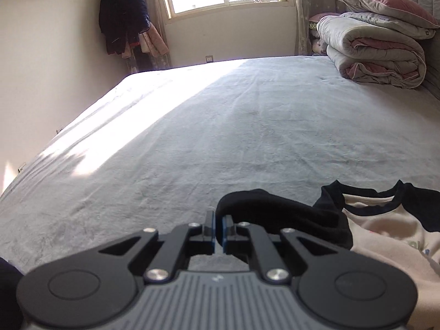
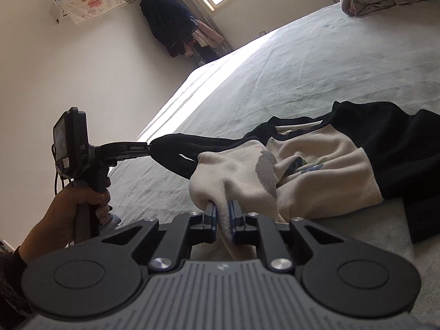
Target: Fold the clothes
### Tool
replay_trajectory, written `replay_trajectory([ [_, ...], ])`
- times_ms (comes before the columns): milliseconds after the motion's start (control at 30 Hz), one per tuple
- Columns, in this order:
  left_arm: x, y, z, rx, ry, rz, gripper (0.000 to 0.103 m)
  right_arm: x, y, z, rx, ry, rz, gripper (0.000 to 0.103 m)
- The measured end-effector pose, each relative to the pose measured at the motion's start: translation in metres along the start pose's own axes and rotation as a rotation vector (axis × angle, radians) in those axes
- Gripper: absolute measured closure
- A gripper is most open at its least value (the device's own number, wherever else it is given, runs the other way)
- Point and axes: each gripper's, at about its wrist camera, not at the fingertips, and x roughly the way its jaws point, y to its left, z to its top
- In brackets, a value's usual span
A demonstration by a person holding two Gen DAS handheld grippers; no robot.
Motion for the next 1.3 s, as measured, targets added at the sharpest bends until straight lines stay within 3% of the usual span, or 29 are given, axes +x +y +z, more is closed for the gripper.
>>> replay_trajectory([
  [67,0.005,0.007,0.006,0.031,-0.026,0.060,0.099,0.005,0.002,-0.002,-0.006,0.018,0.009,0.084],
  [233,0.023,0.030,0.018,0.005,-0.009,0.091,0.099,0.012,-0.002,-0.002,0.014,0.039,0.013,0.082],
  [267,0.027,0.033,0.018,0.006,-0.009,0.099,0.099,0.013,-0.004,-0.001,0.023,0.039,0.010,0.074],
  [300,0.031,0.036,0.019,0.011,-0.011,0.109,0.099,0.013,-0.006,-0.001,0.032,0.037,0.008,0.058],
  [367,0.039,0.040,0.019,0.021,-0.017,0.135,0.098,0.013,-0.008,0.001,0.046,0.034,0.016,0.040],
  [533,0.063,0.055,0.021,-0.024,0.005,0.154,0.098,0.005,-0.014,0.004,0.067,0.019,0.009,0.040],
  [700,0.085,0.063,0.023,-0.059,0.009,0.190,0.098,-0.013,-0.031,0.008,0.099,-0.016,-0.091,0.040],
  [867,0.101,0.063,0.019,-0.142,0.050,0.168,0.098,-0.032,-0.060,0.010,0.177,-0.026,-0.266,0.040],
  [1067,0.104,0.053,0.009,-0.149,0.075,0.149,0.093,-0.050,-0.081,0.009,0.246,-0.035,-0.344,0.040],
  [1133,0.103,0.052,0.009,-0.152,0.084,0.145,0.087,-0.052,-0.082,0.009,0.251,-0.031,-0.355,0.040],
  [1200,0.101,0.052,0.008,-0.163,0.093,0.140,0.067,-0.050,-0.081,0.009,0.253,-0.025,-0.357,0.040],
  [1300,0.095,0.051,0.008,-0.166,0.100,0.136,0.059,-0.048,-0.079,0.009,0.241,-0.020,-0.361,0.040],
])
